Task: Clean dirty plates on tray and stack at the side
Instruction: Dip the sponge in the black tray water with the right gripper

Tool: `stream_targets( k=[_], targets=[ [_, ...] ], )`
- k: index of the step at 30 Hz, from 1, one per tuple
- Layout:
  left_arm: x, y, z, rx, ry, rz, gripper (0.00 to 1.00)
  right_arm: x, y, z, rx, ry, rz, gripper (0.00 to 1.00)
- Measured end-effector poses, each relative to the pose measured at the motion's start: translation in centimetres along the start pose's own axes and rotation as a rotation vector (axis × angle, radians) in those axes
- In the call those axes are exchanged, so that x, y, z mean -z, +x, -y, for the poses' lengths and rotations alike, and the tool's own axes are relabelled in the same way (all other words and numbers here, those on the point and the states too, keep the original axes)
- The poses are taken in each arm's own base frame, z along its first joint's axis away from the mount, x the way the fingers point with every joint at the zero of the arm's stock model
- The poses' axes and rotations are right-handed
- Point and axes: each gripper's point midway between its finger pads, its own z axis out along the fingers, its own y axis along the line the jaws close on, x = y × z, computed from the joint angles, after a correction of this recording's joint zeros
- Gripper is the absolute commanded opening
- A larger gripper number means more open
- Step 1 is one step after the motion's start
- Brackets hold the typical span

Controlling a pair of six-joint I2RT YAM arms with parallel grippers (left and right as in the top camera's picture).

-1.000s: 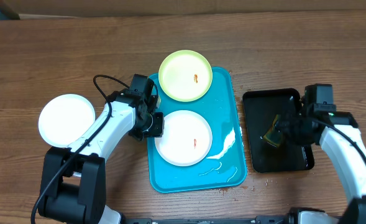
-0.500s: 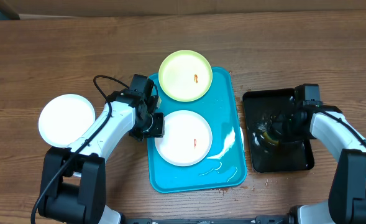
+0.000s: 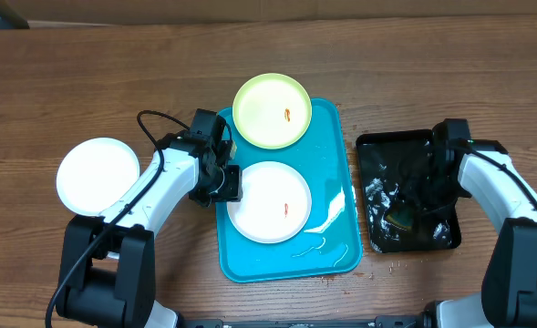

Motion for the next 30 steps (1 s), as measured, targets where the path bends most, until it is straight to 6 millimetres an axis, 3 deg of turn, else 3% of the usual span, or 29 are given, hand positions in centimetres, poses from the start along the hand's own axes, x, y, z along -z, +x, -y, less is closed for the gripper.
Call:
stream_targets(
  k=[6, 9, 11, 16, 21, 23, 27, 30],
  targets=[
    [0.0, -0.1, 0.0, 0.002, 0.001, 0.005, 0.56, -1.7, 2.2, -1.1, 0.082, 0.025, -0.027, 0.42],
    [0.0, -0.2, 0.0, 0.002, 0.001, 0.007, 0.56, -2.8, 3.2, -1.3, 0.099, 0.05, -0.011, 0.13],
    [0.0, -0.2, 0.0, 0.002, 0.001, 0.007, 0.56, -2.8, 2.9, -1.4, 0.075, 0.056, 0.024, 0.04],
    [0.0, -0.2, 0.0, 0.002, 0.001, 0.006, 0.56, -2.7, 2.8, -1.2, 0.029, 0.065, 0.039, 0.04],
    [0.0, -0.2, 0.0, 0.002, 0.001, 0.007, 0.61, -1.2, 2.2, -0.7, 0.044, 0.131, 0.041, 0.43],
    [0.0, -0.2, 0.0, 0.006, 0.001, 0.007, 0.64, 0.0, 1.3, -1.2, 0.06, 0.134, 0.069, 0.54],
    [0.0, -0.2, 0.0, 0.009, 0.001, 0.006, 0.66, 1.5, -0.6, -2.4, 0.064, 0.117, 0.143, 0.56],
    [0.0, -0.2, 0.0, 0.007, 0.002, 0.006, 0.65, 1.6, -0.7, -2.2, 0.046, 0.128, 0.147, 0.49]
  ],
)
